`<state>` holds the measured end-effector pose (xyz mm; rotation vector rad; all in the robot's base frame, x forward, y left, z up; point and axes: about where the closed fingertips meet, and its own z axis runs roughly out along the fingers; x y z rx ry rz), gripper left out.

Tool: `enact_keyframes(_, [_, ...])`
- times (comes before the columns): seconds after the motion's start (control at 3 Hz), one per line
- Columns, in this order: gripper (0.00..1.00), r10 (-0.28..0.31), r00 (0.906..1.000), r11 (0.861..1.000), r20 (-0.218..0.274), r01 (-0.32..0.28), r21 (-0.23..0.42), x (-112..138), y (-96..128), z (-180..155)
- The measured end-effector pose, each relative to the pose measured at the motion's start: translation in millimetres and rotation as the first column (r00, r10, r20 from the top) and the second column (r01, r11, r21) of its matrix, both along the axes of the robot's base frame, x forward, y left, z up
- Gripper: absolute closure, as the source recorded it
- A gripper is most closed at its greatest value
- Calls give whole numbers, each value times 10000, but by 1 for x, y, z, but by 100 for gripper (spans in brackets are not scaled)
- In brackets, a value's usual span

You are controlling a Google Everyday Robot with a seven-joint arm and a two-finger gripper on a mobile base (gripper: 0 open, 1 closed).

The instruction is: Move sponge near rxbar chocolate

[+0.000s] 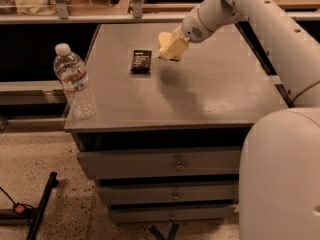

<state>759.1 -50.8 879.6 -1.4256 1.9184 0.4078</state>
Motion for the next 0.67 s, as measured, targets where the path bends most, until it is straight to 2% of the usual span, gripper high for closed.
enact_keyframes(0.33, [0,38,10000,10000,-42,-38,0,0,3,-3])
enact_keyframes(0.67, [0,39,10000,10000,-43,-39,0,0,3,-3])
